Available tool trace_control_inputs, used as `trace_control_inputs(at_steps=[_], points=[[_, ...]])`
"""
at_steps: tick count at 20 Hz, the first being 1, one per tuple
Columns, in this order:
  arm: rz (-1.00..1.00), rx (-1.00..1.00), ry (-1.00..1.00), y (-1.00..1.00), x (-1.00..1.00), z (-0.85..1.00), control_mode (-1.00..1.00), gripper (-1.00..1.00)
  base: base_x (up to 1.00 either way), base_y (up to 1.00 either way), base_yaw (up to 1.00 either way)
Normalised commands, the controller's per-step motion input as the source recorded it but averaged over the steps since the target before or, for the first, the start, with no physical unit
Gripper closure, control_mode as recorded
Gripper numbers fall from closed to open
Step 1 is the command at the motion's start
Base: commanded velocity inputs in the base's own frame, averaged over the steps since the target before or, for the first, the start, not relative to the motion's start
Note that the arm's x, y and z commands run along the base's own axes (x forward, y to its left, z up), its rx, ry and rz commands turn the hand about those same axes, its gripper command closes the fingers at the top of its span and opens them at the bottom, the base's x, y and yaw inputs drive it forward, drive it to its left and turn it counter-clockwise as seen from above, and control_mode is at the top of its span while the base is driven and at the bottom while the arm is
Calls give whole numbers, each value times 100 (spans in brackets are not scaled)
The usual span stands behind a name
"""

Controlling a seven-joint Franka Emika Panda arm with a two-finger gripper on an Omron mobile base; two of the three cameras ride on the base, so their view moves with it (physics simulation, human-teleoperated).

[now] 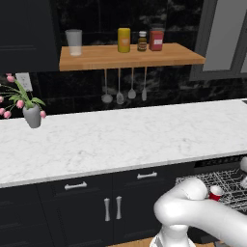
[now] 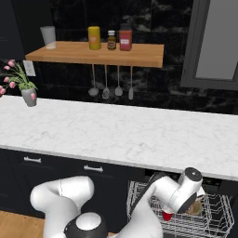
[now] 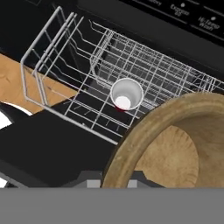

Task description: Pick up the cup and bowl from the counter, place them in the dishwasher, and close the dishwasher door.

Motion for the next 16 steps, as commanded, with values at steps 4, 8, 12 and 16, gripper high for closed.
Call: trace_control_inputs(at_steps=[4, 8, 12, 16], points=[[10, 0, -6, -4, 0, -50, -100, 100, 0, 0, 0], [7, 1, -1, -3, 0, -41, -100, 100, 0, 0, 0], [2, 3, 1, -3, 3, -6, -100, 100, 0, 0, 0], [0, 5, 5, -8, 30, -1, -100, 100, 0, 0, 0]])
